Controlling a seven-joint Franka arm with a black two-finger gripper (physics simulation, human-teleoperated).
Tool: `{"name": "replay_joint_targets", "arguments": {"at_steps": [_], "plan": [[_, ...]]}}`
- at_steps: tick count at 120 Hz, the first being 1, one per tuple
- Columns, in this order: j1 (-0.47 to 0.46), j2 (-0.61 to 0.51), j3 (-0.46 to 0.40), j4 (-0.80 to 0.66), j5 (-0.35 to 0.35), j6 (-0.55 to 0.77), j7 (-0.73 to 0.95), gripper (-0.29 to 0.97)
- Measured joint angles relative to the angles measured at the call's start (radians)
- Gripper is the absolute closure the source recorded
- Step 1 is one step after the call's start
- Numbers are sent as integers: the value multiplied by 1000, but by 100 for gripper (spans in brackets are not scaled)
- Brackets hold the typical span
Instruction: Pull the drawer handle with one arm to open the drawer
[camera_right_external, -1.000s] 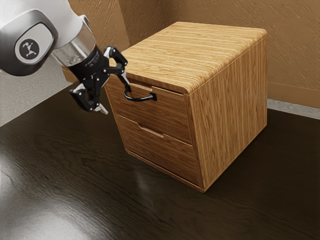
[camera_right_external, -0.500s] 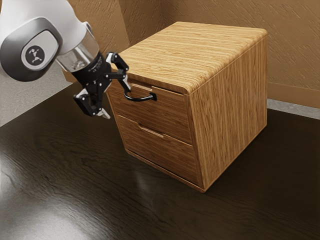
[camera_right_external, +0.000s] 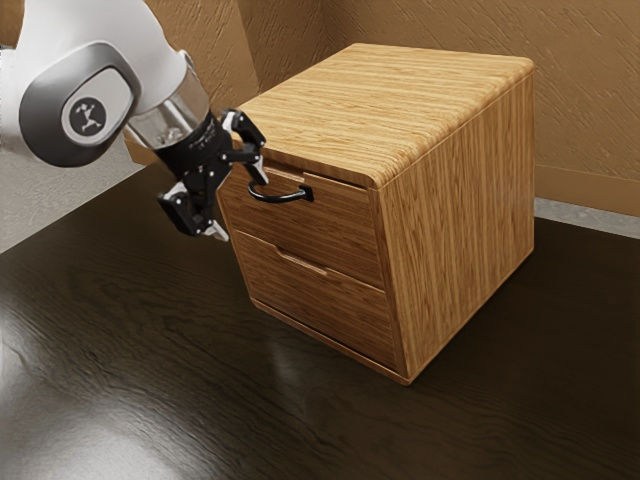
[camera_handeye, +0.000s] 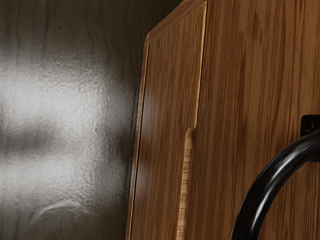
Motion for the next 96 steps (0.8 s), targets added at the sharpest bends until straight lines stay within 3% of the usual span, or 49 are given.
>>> {"name": "replay_joint_targets", "arguments": {"at_steps": [78,96], "plan": [[0,-16,1,-65,2,30,-10,0],[0,-71,3,-124,4,41,-12,0]]}}
